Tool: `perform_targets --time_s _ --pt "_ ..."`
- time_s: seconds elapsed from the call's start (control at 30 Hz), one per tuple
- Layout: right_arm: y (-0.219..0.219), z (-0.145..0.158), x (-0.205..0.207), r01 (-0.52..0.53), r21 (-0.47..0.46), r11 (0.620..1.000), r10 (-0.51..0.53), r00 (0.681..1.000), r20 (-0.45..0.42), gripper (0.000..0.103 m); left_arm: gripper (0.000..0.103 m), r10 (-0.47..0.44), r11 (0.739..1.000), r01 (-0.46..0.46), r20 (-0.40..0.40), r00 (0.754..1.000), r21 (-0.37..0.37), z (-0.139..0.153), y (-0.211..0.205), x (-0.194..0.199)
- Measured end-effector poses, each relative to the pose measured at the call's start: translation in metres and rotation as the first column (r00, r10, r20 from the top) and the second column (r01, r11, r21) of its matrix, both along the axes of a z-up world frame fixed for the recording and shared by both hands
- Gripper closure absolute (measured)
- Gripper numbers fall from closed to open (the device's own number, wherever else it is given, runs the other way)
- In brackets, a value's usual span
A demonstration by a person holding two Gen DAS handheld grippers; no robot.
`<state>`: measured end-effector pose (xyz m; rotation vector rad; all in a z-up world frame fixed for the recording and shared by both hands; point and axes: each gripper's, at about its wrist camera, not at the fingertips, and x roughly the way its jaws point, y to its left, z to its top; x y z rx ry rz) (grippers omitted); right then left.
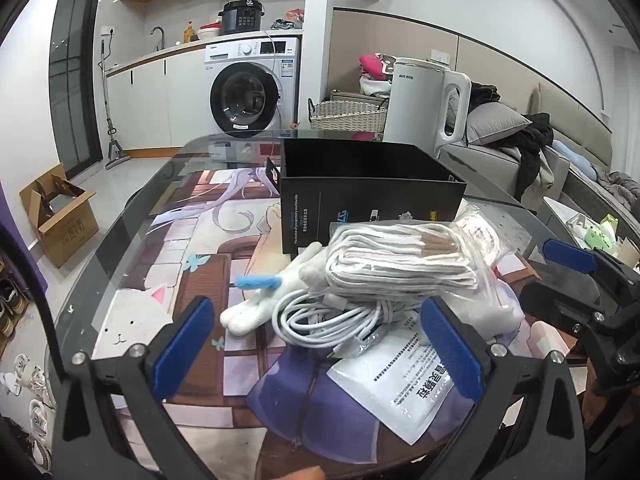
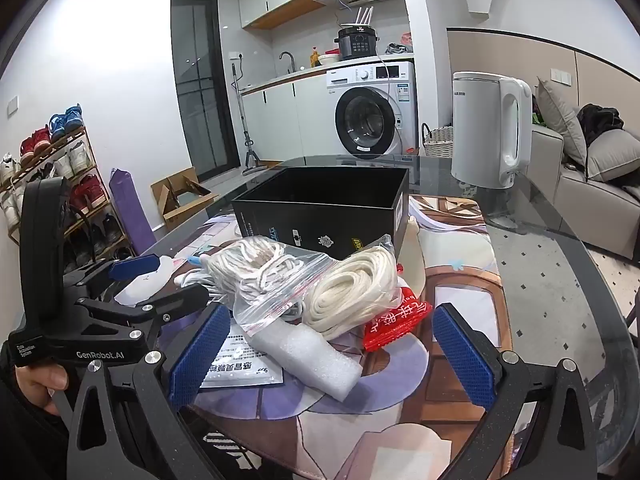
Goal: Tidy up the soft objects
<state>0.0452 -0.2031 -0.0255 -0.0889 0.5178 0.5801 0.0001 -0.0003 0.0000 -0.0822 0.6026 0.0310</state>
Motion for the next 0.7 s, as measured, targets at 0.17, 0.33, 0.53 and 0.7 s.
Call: perform_targets --time_s 0.17,0.33,0.53,0.7 --pt "0.0 0.0 0.0 -0.001 0.007 1.0 0.001 1.0 0.007 0.0 0.0 0.013 1.0 -0.013 -0.003 1.0 0.002 -0.001 -0.004 -0.001" --pt "0.0 0.0 0.0 0.0 0.004 1.0 0.0 1.0 0.004 0.0 0.0 0.011 0.999 -0.011 -0.004 1.0 -0.03 -0.003 0.002 0.0" --pt "0.001 0.0 0.0 -0.001 0.004 1.0 0.001 1.0 0.004 0.0 0.0 0.01 0.999 -0.01 -0.006 1.0 -0.03 -0.002 0.003 0.0" --pt "0.0 -0.001 0.0 -0.001 0.001 1.0 0.001 1.0 0.005 0.0 0.0 0.01 0.999 -0.01 -0.007 1.0 -0.031 0.0 0.004 0.0"
